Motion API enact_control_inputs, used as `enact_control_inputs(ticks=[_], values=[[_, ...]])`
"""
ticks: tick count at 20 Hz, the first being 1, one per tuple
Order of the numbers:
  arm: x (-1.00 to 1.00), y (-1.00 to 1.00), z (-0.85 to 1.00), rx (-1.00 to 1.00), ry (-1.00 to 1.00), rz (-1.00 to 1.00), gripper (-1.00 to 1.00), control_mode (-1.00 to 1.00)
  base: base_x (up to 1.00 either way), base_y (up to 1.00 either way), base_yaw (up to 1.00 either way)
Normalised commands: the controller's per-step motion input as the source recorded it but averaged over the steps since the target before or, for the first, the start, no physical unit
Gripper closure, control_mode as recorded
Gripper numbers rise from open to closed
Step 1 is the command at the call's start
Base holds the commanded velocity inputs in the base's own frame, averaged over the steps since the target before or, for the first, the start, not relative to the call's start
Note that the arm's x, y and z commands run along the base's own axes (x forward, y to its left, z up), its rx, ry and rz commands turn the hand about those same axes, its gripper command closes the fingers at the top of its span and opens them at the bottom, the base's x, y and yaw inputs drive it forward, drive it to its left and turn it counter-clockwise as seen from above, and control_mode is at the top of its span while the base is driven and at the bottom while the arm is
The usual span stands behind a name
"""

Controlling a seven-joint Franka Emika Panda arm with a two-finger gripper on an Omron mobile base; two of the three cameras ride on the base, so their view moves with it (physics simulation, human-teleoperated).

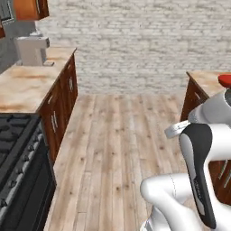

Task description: Clear the mugs and bowl far away from the sink.

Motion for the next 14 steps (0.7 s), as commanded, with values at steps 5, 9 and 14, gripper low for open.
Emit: enact_control_inputs(ticks=[5,9,14], values=[[0.00,0.00,0.00,0.00,0.00,0.00,-1.00,1.00,0.00,-0.15,-0.93],[0.00,0.00,0.00,0.00,0.00,0.00,-1.00,1.00,0.00,0.00,-0.99],[0.00,0.00,0.00,0.00,0.00,0.00,-1.00,1.00,0.29,0.41,-0.85]])
